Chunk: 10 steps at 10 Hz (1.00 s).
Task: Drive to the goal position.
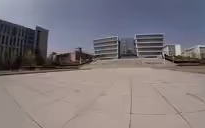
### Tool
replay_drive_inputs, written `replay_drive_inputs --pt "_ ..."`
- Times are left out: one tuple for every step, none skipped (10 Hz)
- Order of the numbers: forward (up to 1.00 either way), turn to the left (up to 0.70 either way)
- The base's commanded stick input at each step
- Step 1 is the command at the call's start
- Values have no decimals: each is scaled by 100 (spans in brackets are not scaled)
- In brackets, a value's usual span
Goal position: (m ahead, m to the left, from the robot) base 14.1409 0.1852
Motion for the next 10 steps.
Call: replay_drive_inputs --pt "70 0" --pt "70 0" --pt "70 0" --pt "70 0" --pt "70 0" --pt "70 0" --pt "70 0" --pt "70 0" --pt "70 0" --pt "70 0"
